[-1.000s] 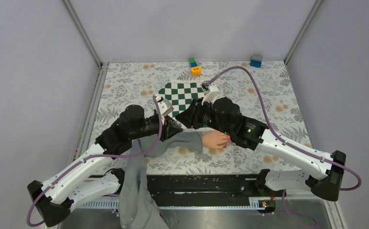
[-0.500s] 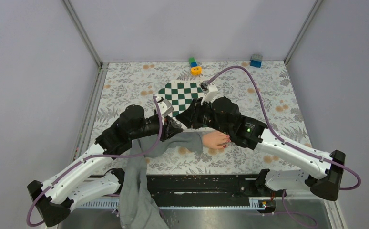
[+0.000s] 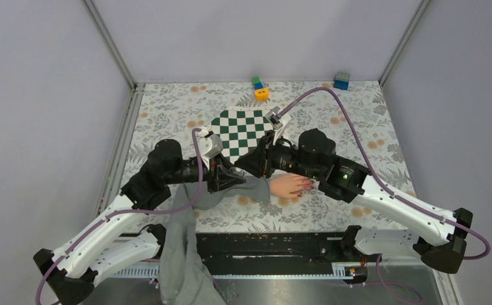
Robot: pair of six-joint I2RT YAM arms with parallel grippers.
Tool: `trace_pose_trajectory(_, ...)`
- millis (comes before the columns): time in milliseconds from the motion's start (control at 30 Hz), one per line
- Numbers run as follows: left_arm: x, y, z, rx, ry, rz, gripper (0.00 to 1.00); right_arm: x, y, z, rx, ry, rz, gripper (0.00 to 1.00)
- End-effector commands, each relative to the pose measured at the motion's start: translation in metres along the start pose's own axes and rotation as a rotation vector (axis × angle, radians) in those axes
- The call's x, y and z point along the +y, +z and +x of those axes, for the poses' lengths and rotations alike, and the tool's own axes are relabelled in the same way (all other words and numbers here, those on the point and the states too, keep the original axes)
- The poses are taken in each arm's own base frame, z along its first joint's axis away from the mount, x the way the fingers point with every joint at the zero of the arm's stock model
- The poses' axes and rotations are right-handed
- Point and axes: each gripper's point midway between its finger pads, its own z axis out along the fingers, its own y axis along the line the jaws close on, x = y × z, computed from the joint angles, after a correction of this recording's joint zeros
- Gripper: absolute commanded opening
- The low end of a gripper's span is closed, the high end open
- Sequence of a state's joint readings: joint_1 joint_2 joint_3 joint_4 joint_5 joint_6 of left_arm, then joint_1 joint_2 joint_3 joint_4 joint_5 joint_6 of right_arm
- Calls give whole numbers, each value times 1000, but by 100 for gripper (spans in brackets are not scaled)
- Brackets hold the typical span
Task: Paint the nails
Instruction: Unscrew the nail polish bottle.
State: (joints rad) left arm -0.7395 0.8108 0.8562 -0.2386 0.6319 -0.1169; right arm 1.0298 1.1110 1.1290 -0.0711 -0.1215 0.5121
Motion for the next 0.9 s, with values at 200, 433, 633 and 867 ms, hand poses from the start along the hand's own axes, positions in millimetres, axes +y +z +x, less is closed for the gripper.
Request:
trace_pose_trajectory(200, -73, -14, -35, -137, 105, 432, 0, 86, -35, -6, 18, -165, -464, 0)
trace_pose_trajectory(433, -79, -17, -35, -135, 100, 479, 0, 113, -56, 0, 54, -201, -644, 0)
trace_pose_trajectory(633, -84, -19, -33, -126, 98, 518, 0, 124, -66, -2, 67, -216, -715, 0)
trace_pose_trajectory(867, -87, -21, -33, -129, 101, 540, 0, 130, -74, -6, 55, -242, -743, 0)
